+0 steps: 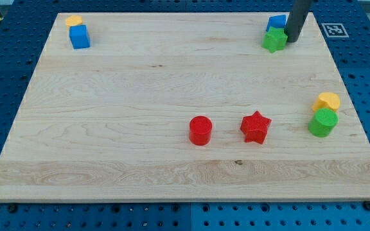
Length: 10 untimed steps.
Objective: Point your arm towards the red circle
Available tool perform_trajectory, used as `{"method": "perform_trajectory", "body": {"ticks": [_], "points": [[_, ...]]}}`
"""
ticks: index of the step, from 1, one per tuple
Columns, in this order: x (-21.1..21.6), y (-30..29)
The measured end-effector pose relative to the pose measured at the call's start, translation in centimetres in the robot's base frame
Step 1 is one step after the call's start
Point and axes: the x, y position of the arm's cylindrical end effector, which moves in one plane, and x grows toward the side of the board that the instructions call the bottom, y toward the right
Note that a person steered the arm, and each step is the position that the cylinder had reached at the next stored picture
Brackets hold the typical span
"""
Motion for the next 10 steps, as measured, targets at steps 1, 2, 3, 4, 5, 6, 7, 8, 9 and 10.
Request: {"method": "perform_trajectory", "body": {"ticks": [1, 2, 3, 4, 5, 6, 7, 8, 9, 10], "points": [[6.4, 1.5], [11.9, 1.4], [14.7, -0.7], [15.2, -5.6], [15.2, -10.9], [15.2, -16.7], [15.7, -22.7], [19.5, -27.5], [24.0, -31.2], [29.2, -31.2]]}}
